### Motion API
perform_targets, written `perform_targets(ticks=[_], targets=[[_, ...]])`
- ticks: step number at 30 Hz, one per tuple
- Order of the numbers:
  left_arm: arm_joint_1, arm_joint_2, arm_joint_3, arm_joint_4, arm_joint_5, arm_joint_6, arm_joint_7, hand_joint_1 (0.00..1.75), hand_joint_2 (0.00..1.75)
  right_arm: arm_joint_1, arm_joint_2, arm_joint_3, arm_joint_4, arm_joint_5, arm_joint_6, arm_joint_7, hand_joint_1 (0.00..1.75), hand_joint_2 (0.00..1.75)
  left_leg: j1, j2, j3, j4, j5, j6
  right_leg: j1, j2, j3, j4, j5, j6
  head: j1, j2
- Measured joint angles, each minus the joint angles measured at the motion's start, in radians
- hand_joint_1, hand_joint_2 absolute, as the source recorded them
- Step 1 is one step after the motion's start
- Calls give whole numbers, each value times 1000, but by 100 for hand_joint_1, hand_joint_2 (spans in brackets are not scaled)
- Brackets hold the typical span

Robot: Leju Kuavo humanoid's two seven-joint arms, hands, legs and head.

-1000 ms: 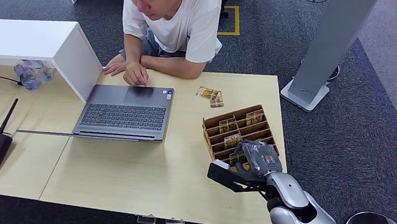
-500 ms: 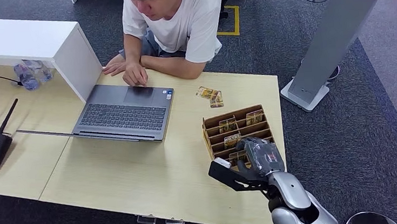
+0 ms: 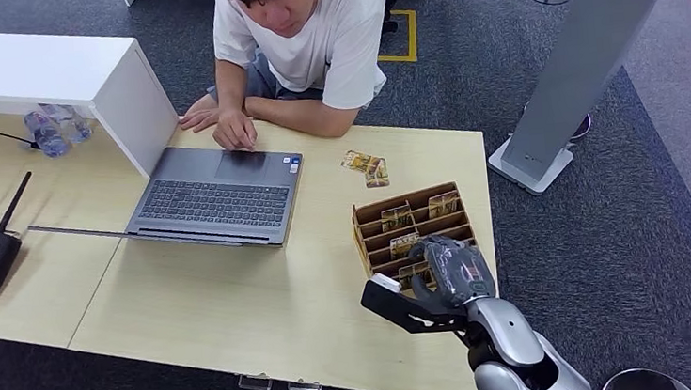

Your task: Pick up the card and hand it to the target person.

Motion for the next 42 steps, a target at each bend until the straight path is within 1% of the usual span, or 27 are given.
perform_targets(ticks=[6, 13, 17, 22, 28, 35, 40, 42], targets=[[0, 0, 0, 0, 1, 0, 1, 0, 0, 0, 0, 3, 2, -8, 0, -3, 82, 175, 0, 0, 0, 0, 0, 0, 0, 0, 0, 0, 0, 0, 0, 0], [0, 0, 0, 0, 1, 0, 1, 0, 0, 0, 0, 4, 11, -18, 0, -7, 62, 175, 0, 0, 0, 0, 0, 0, 0, 0, 0, 0, 0, 0, 0, 0], [0, 0, 0, 0, 2, -1, 1, 0, 0, 0, 0, 4, 13, -21, -1, -10, 66, 175, 0, 0, 0, 0, 0, 0, 0, 0, 0, 0, 0, 0, 0, 0], [0, 0, 0, 0, 2, -2, 1, 0, 0, 0, 1, 5, 16, -21, -1, -11, 79, 175, 0, 0, 0, 0, 0, 0, 0, 0, 0, 0, 0, 0, 0, 0], [0, 0, 0, 0, 2, -3, 1, 0, 0, 0, 1, 5, 18, -22, -1, -11, 86, 175, 0, 0, 0, 0, 0, 0, 0, 0, 0, 0, 0, 0, 0, 0], [0, 0, 0, 0, 2, -4, 1, 0, 0, 0, 0, 5, 21, -25, -1, -11, 87, 175, 0, 0, 0, 0, 0, 0, 0, 0, 0, 0, 0, 0, 0, 0], [0, 0, 0, 0, 2, -4, 1, 0, 0, 0, 1, 5, 27, -29, -1, -12, 76, 175, 0, 0, 0, 0, 0, 0, 0, 0, 0, 0, 0, 0, 0, 0], [0, 0, 0, 0, 2, -5, 1, 0, 0, 0, 1, 5, 30, -34, -1, -13, 75, 175, 0, 0, 0, 0, 0, 0, 0, 0, 0, 0, 0, 0, 0, 0]])
